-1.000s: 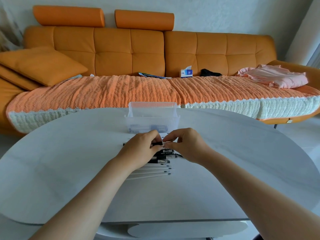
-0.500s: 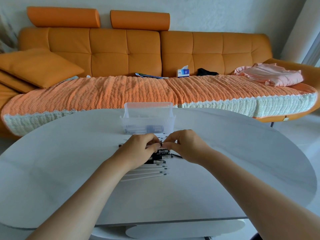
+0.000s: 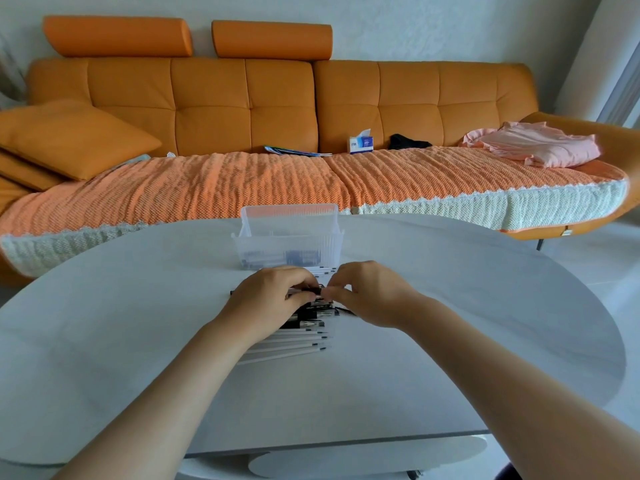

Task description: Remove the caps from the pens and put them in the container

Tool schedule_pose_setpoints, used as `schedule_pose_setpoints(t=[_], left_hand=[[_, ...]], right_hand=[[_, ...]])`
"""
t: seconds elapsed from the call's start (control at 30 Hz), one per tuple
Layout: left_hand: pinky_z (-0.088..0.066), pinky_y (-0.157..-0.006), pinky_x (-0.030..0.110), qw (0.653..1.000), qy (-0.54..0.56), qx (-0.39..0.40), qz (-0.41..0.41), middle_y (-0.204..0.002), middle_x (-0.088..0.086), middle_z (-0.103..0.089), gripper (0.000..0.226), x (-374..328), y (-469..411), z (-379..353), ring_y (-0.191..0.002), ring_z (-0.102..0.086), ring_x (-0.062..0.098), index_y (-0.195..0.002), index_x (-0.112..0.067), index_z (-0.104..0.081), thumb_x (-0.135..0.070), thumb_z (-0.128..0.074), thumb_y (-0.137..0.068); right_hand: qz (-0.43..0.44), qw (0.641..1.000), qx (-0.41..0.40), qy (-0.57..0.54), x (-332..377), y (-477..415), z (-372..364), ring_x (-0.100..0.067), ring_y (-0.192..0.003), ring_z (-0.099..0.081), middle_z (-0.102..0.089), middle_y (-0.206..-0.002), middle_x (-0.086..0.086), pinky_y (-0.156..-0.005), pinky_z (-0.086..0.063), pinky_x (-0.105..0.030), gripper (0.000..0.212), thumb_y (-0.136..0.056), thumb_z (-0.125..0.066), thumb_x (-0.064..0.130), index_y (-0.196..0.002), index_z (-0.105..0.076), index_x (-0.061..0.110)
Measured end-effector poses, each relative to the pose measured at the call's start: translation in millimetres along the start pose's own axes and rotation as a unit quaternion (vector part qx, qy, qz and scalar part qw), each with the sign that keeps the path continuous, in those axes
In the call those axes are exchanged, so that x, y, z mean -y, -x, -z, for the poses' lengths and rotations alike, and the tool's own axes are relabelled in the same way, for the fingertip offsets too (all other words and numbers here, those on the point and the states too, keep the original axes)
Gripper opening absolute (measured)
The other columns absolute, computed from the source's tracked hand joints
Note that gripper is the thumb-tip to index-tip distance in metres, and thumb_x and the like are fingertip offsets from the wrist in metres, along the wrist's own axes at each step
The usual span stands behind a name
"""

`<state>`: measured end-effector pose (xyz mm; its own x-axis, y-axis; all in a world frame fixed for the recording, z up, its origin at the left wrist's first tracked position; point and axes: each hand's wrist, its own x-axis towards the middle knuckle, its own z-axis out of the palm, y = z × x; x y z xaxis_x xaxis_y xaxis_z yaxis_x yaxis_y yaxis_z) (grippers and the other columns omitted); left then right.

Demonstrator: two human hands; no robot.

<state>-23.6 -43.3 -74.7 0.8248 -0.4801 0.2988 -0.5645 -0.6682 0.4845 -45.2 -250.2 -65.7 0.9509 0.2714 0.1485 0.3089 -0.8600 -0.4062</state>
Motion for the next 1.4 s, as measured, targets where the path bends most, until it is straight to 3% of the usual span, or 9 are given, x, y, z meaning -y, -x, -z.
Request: schedule_pose_setpoints(t=[0.13, 0.27, 0.47, 0.6, 0.77, 0.83, 1.03, 1.27, 1.4], left_hand=[[-0.047, -0.076, 0.021, 1.0, 0.025, 0.005, -0.007, -0.092, -0.021, -0.066, 0.008, -1.2, -0.8, -0.8, -0.089, -0.059, -0.002, -0.095, -0.034, -0.07, -0.03, -0.068, -0.089], [-0.046, -0.075, 0.02, 0.999, 0.027, 0.004, -0.018, -0.091, -0.012, -0.066, 0.015, -2.5, -2.5, -2.4, -0.086, -0.059, 0.003, -0.104, -0.027, -0.073, -0.027, -0.062, -0.093], [-0.046, -0.074, 0.024, 0.999, -0.003, -0.006, -0.045, -0.086, -0.014, -0.06, 0.018, -1.2, -4.4, -1.7, -0.084, -0.056, 0.004, -0.108, -0.027, -0.072, -0.022, -0.06, -0.095], [-0.047, -0.072, 0.027, 1.0, -0.019, -0.02, -0.011, -0.09, -0.022, -0.06, 0.014, -1.5, -3.9, -1.9, -0.085, -0.056, 0.001, -0.101, -0.037, -0.07, -0.03, -0.065, -0.091], [-0.04, -0.068, 0.018, 0.997, 0.063, -0.043, -0.011, -0.085, -0.018, -0.063, 0.015, 0.3, -7.0, -1.2, -0.078, -0.057, -0.002, -0.096, -0.031, -0.076, -0.022, -0.074, -0.085], [-0.045, -0.069, 0.021, 0.996, 0.063, -0.06, -0.026, -0.084, -0.016, -0.065, 0.016, 0.4, -7.0, 0.1, -0.079, -0.06, 0.001, -0.095, -0.028, -0.077, -0.02, -0.077, -0.082], [-0.05, -0.076, 0.031, 0.997, 0.04, -0.049, -0.043, -0.084, -0.011, -0.064, 0.016, 0.9, -7.6, -0.5, -0.083, -0.06, 0.006, -0.102, -0.027, -0.076, -0.02, -0.067, -0.09], [-0.047, -0.074, 0.022, 0.997, 0.029, -0.046, -0.05, -0.086, -0.016, -0.065, 0.015, 0.5, -7.7, 0.3, -0.083, -0.06, 0.003, -0.1, -0.023, -0.077, -0.017, -0.069, -0.089], [-0.048, -0.075, 0.023, 0.997, 0.025, -0.051, -0.053, -0.088, -0.015, -0.066, 0.015, 1.4, -7.7, 0.2, -0.084, -0.061, 0.004, -0.1, -0.023, -0.076, -0.017, -0.07, -0.088]], right_hand=[[0.009, 1.0, -0.005, 0.009, -1.0, 2.3, 2.0, -0.003, -0.078, -0.056, -0.065, -0.097, 0.015, -0.069, -0.046, -0.024, 0.025, -0.092, -0.059, 0.052, -0.103, -0.069, 0.032], [0.014, 0.999, -0.042, 0.0, -3.6, 1.1, 4.7, 0.002, -0.072, -0.054, -0.064, -0.092, 0.017, -0.063, -0.038, -0.018, 0.013, -0.09, -0.066, 0.042, -0.094, -0.068, 0.03], [0.002, 1.0, -0.005, 0.008, -3.7, 3.8, 7.5, -0.004, -0.074, -0.051, -0.067, -0.099, 0.012, -0.072, -0.046, -0.03, 0.022, -0.099, -0.053, 0.042, -0.099, -0.071, 0.029], [0.026, 0.999, -0.032, 0.035, -4.0, 5.0, 5.6, -0.008, -0.084, -0.057, -0.065, -0.098, 0.014, -0.072, -0.048, -0.028, 0.017, -0.096, -0.058, 0.04, -0.102, -0.07, 0.03], [0.019, 0.999, -0.039, 0.014, -2.3, 3.4, 6.9, -0.01, -0.087, -0.058, -0.067, -0.1, 0.011, -0.073, -0.047, -0.03, 0.022, -0.099, -0.055, 0.037, -0.104, -0.073, 0.026], [0.003, 1.0, -0.024, -0.018, -1.3, 3.4, 7.3, -0.011, -0.089, -0.059, -0.068, -0.102, 0.01, -0.074, -0.048, -0.03, 0.022, -0.099, -0.055, 0.036, -0.103, -0.073, 0.025], [0.007, 0.999, -0.05, 0.0, -1.3, 2.9, 6.3, -0.001, -0.069, -0.052, -0.064, -0.097, 0.012, -0.061, -0.037, -0.017, 0.02, -0.098, -0.056, 0.038, -0.1, -0.07, 0.025], [0.006, 0.999, -0.051, 0.01, 0.9, 3.8, 7.6, -0.009, -0.08, -0.056, -0.064, -0.098, 0.013, -0.07, -0.046, -0.03, 0.016, -0.095, -0.061, 0.035, -0.098, -0.074, 0.027], [-0.017, 0.999, -0.035, -0.01, 1.1, 3.6, 8.5, -0.01, -0.085, -0.058, -0.065, -0.104, 0.012, -0.071, -0.046, -0.028, 0.019, -0.097, -0.058, 0.037, -0.102, -0.073, 0.027]])
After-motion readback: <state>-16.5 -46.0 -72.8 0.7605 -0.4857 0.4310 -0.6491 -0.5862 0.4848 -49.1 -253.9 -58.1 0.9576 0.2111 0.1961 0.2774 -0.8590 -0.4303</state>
